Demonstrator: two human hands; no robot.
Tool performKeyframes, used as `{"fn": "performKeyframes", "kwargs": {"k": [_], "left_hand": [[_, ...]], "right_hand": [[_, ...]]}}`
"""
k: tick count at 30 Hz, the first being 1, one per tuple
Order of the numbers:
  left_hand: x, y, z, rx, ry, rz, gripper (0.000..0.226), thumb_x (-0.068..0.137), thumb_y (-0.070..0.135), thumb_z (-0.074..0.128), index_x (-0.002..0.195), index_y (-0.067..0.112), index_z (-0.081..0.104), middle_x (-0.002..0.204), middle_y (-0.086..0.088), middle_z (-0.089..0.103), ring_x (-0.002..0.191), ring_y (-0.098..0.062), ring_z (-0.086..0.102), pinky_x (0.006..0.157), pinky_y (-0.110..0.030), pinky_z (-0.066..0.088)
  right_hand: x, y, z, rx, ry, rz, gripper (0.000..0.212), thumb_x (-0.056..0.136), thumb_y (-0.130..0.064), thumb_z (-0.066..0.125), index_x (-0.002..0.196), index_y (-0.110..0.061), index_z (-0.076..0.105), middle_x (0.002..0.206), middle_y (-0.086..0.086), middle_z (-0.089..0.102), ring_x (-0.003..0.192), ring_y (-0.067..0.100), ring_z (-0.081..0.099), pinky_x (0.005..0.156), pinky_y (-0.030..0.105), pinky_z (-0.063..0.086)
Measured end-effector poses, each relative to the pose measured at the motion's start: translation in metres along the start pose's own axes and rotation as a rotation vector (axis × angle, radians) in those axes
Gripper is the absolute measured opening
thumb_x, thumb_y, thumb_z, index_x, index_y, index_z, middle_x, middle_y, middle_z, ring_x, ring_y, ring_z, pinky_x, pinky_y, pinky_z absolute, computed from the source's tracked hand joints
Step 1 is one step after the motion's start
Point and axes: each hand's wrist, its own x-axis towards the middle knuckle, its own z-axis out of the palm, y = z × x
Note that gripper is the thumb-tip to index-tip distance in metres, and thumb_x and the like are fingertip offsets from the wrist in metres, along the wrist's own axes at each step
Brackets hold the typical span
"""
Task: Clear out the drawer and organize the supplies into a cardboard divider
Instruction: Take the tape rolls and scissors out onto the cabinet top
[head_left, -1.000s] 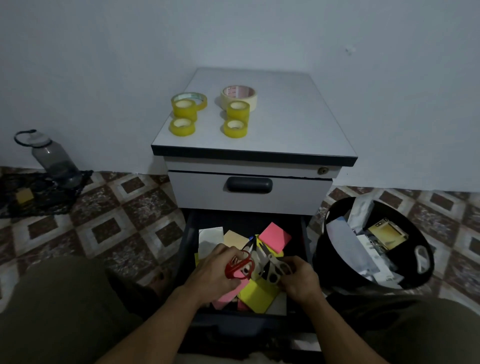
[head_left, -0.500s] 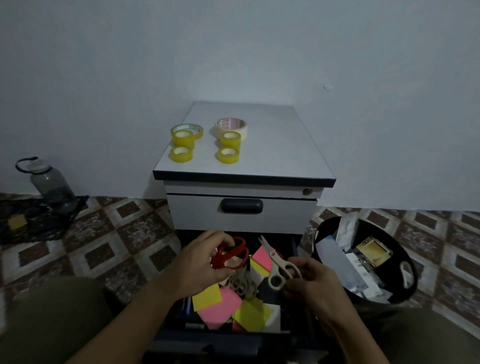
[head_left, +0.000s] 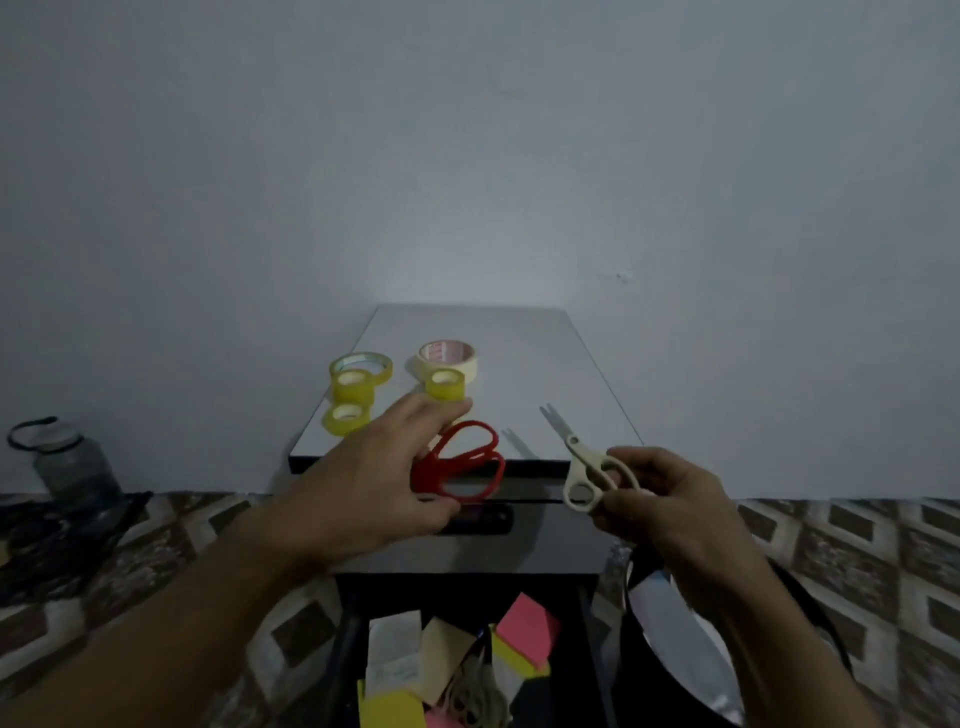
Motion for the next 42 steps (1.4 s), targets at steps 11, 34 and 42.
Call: {"fn": "performKeyframes", "kwargs": {"k": [11,34,42], "left_hand": [[0.175,-0.015,-0.024,0.338,-0.145,0.138,0.078,0.073,0.030,0.076,0.142,0.033,0.040,0.119,0.014,0.039,0.098,-0.010,0.051,0.079,-0.018,0.045],[0.252,-0.066,0.062,0.679,-0.513,0.114,0.060,0.091,0.022,0.061,0.145,0.035,0.040,0.147,0.004,0.042,0.128,-0.021,0.042,0.099,-0.039,0.043],[0.240,-0.074,0.069,0.649,-0.388,0.076,0.037,0.094,0.021,0.058,0.128,0.035,0.055,0.117,0.005,0.054,0.105,-0.016,0.047,0.083,-0.032,0.041]], "right_hand": [[0.125,-0.035,-0.009,0.031,0.087,0.095,0.023,0.084,0.016,0.061,0.100,0.000,0.065,0.101,0.023,0.067,0.089,0.036,0.070,0.066,0.035,0.063],[0.230,-0.005,-0.011,-0.462,0.073,0.068,0.017,0.079,0.004,0.068,0.074,-0.012,0.070,0.084,0.019,0.071,0.069,0.028,0.064,0.066,0.039,0.057],[0.224,-0.005,-0.001,-0.708,-0.008,0.024,0.016,0.084,-0.023,0.075,0.096,-0.013,0.073,0.093,0.006,0.070,0.084,0.019,0.063,0.070,0.032,0.055]]}}
